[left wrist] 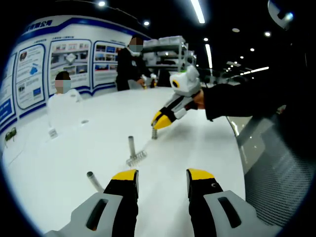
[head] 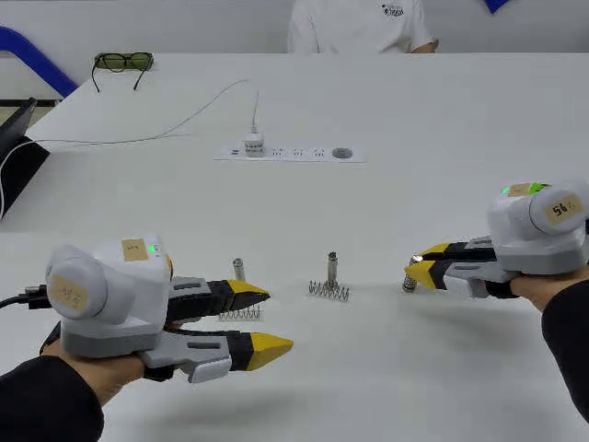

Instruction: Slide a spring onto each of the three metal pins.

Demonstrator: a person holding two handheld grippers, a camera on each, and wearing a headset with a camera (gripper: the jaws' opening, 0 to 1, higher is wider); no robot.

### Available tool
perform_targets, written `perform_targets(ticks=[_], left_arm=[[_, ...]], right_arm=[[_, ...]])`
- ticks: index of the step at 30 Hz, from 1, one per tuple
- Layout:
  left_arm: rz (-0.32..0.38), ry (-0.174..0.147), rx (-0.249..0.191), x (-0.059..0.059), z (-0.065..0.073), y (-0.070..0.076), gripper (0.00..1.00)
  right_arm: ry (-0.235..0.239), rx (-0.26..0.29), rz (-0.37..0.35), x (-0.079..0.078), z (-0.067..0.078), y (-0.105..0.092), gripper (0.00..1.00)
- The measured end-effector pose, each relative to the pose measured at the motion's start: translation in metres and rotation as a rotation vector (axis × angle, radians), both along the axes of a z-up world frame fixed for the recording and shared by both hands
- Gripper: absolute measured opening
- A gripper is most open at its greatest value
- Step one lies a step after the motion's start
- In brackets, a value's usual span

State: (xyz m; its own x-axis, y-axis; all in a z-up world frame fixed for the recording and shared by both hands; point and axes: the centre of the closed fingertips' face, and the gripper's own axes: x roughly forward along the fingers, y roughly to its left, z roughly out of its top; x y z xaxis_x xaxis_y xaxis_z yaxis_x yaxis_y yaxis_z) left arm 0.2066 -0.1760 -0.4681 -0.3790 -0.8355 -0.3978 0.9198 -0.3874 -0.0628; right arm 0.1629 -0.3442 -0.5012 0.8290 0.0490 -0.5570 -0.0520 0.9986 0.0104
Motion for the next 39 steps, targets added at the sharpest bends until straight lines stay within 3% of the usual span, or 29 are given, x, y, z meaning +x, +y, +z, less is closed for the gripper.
perform_targets(ticks=[11,24,31,39], left_arm=[[-0.001,0.001,-0.004,0.0,0.001,-0.001,0.4],[0.005,-0.005,-0.01,0.002,0.005,-0.002,0.39],[0.003,-0.006,-0.012,0.001,0.005,-0.003,0.39],[0.004,-0.008,-0.018,0.001,0.008,-0.003,0.39]], right_arm=[[0.024,-0.004,-0.001,-0.005,-0.005,0.001,0.16],[0.063,0.002,-0.01,-0.023,-0.015,0.004,0.17],[0.087,0.007,0.017,-0.027,-0.02,0.016,0.17],[0.081,0.024,0.054,-0.021,-0.018,0.034,0.17]])
